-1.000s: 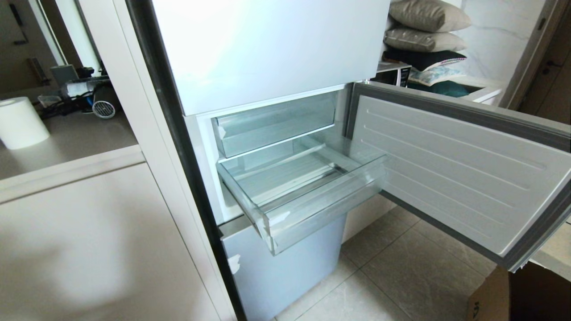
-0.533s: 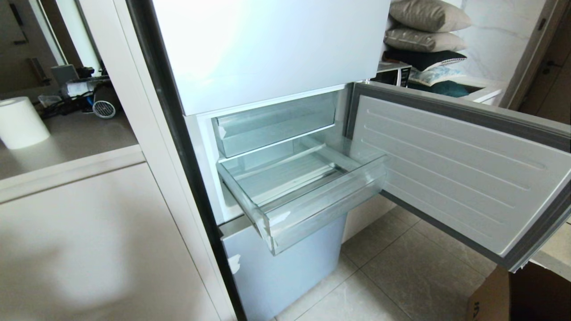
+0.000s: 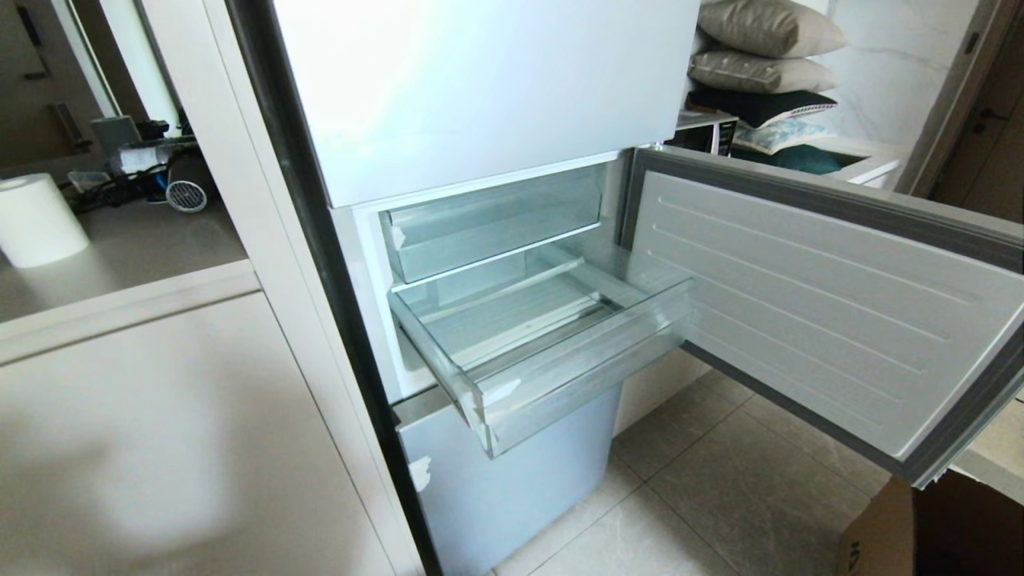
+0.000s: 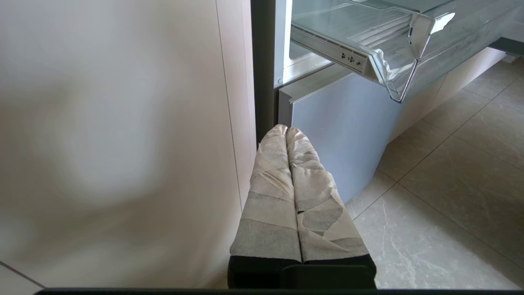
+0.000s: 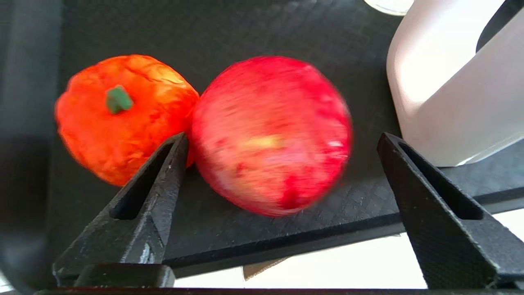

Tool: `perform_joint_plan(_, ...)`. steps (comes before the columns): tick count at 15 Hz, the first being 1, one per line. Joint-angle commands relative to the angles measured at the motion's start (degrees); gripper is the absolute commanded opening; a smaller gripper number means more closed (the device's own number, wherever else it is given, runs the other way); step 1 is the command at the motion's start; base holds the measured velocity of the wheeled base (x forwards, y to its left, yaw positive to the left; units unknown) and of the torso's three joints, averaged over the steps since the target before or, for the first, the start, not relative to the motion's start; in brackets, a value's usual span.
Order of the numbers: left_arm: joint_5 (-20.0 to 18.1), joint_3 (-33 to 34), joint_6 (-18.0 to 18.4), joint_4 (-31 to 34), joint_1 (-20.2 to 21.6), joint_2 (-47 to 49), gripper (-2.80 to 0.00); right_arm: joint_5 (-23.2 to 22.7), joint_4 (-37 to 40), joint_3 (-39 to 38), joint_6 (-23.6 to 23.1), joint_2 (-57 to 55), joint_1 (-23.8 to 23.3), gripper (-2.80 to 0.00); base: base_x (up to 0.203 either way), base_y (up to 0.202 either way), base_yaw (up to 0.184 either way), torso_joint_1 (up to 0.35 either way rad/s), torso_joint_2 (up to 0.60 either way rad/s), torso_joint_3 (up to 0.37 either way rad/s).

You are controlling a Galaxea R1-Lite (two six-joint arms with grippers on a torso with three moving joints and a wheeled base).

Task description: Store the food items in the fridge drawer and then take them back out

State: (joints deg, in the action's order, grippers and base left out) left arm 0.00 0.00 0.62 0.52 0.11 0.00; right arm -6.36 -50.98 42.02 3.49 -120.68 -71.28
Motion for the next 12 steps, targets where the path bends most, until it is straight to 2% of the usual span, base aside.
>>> perform_joint_plan(1, 0.0, 0.0, 0.0, 0.0, 0.0, 0.1, -2.80, -0.1, -0.4, -2.0, 0.0, 3.8, 0.0, 0.00, 0.000, 0.000, 0.000, 0.000, 0.00, 0.000)
perform_joint_plan(6, 0.0, 0.0, 0.0, 0.0, 0.0, 0.1, -2.80, -0.3, -0.3, -9.4, -0.5, 15.4, 2.1, 0.00, 0.000, 0.000, 0.000, 0.000, 0.00, 0.000)
perform_joint_plan(7, 0.0, 0.0, 0.0, 0.0, 0.1, 0.1, -2.80, -0.4, -0.3, -11.6, -0.6, 18.3, 3.0, -2.80, 0.000, 0.000, 0.000, 0.000, 0.00, 0.000)
perform_joint_plan(10, 0.0, 0.0, 0.0, 0.0, 0.0, 0.1, -2.80, -1.3, -0.2, -18.8, -0.6, 29.5, 7.1, -2.80, 0.000, 0.000, 0.000, 0.000, 0.00, 0.000)
perform_joint_plan(12, 0.0, 0.0, 0.0, 0.0, 0.0, 0.1, -2.80, -1.6, 1.3, -23.6, -0.6, 38.1, 13.6, -2.80, 0.000, 0.000, 0.000, 0.000, 0.00, 0.000)
